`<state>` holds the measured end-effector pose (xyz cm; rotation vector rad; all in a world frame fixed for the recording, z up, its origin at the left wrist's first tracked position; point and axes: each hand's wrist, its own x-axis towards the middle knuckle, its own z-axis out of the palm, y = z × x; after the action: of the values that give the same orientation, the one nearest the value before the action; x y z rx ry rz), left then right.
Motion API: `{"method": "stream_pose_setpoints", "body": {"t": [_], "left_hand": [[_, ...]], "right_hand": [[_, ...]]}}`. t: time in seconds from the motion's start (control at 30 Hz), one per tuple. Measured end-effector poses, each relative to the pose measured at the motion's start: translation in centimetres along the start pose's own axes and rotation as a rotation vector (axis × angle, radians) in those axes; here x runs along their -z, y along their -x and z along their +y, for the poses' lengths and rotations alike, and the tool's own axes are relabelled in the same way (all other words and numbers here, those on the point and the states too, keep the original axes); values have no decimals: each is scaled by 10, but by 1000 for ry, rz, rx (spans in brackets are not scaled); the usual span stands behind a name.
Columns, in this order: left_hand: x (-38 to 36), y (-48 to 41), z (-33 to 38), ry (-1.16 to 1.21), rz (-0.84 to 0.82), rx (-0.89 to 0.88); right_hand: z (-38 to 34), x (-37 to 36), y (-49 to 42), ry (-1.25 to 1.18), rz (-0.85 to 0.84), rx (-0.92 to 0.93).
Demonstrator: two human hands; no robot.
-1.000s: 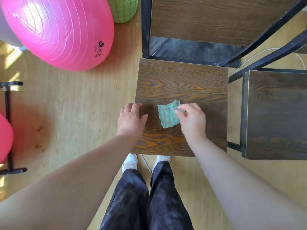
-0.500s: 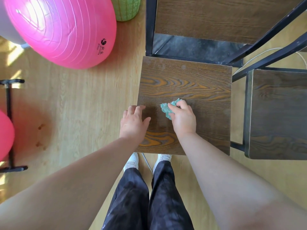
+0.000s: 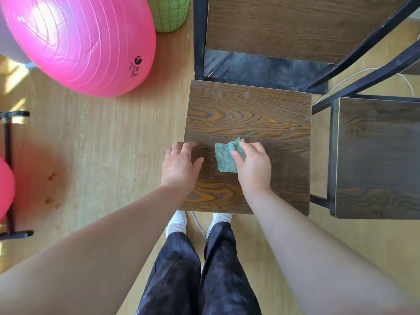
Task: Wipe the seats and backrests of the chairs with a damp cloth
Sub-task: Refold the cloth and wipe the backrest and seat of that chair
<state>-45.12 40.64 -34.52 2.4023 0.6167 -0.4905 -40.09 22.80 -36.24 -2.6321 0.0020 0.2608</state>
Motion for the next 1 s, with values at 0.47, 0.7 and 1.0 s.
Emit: {"method": "stream_pose_setpoints", "body": {"t": [0.47,0.7,1.0], "left_hand": [[-4,0,5,-7,19,5],[4,-8,14,-49,17,-15],[17,-44,17,-34,66,12]], "right_hand": [[-15,-21,-7,181,-85,-139],[6,17,-39,-75,39,-256],[85,87,-116,-137,324,-615]]}}
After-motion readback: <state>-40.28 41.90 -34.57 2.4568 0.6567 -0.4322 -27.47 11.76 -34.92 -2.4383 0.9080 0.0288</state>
